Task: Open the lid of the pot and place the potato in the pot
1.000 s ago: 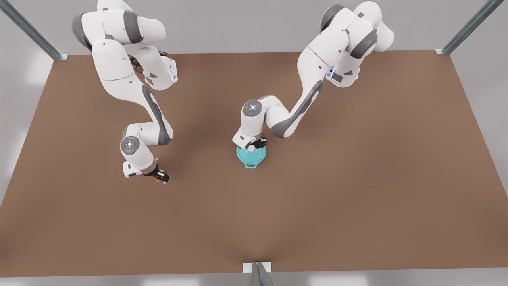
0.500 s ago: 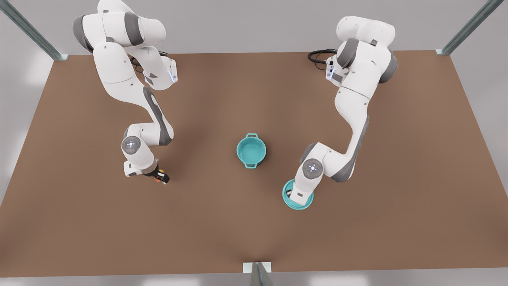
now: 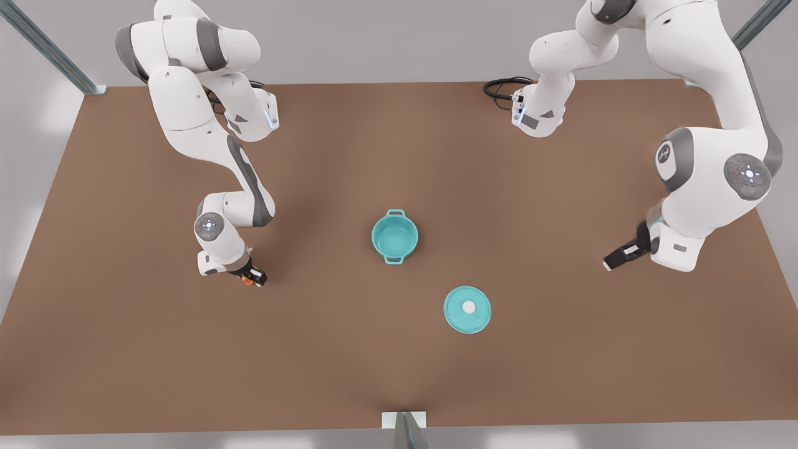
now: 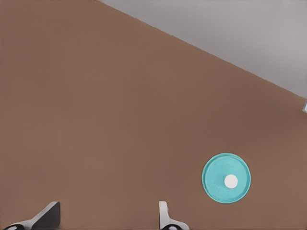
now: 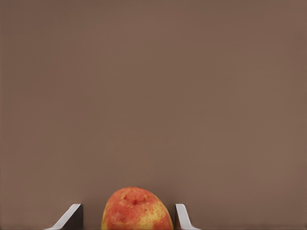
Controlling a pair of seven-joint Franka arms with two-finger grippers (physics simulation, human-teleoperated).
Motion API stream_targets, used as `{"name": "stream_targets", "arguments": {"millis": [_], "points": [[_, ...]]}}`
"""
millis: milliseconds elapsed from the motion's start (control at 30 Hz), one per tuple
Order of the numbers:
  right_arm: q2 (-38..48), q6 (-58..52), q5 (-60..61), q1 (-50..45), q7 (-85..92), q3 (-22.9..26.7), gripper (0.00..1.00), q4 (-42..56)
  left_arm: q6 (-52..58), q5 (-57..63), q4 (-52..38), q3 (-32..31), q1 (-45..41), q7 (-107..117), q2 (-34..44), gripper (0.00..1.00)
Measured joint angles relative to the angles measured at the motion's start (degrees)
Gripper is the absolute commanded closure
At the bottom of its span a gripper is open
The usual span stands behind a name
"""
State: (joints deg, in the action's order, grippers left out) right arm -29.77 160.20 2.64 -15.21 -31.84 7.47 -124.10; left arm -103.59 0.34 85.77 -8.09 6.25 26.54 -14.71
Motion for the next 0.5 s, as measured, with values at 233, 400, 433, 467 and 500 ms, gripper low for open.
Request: {"name": "stream_targets", "arguments": {"millis": [233,400,433,467,500], "points": [[0.15,-0.1,0.04,0.0,-0.22,0.0,0.41,-0.02,-0.02,-4.08,9.37,11.29,-8.09,-9.49,6.88,0.0],[0.75,-0.32,0.02,0.03,-0.31,0.04,0.42,-0.21,0.74,-4.55,8.46,11.34,-8.58,-14.37,6.1,0.0],[0.84,-0.37,0.02,0.05,-0.32,0.05,0.42,-0.25,0.89,-4.58,8.38,11.34,-8.61,-15.2,6.03,0.0],[1.0,-0.42,0.02,0.07,-0.33,0.07,0.42,-0.29,1.02,-4.61,8.34,11.33,-8.61,-15.99,5.99,0.0],[1.16,-0.48,0.02,0.08,-0.35,0.08,0.42,-0.33,1.12,-4.63,8.32,11.34,-8.59,-16.72,5.97,0.0]]}}
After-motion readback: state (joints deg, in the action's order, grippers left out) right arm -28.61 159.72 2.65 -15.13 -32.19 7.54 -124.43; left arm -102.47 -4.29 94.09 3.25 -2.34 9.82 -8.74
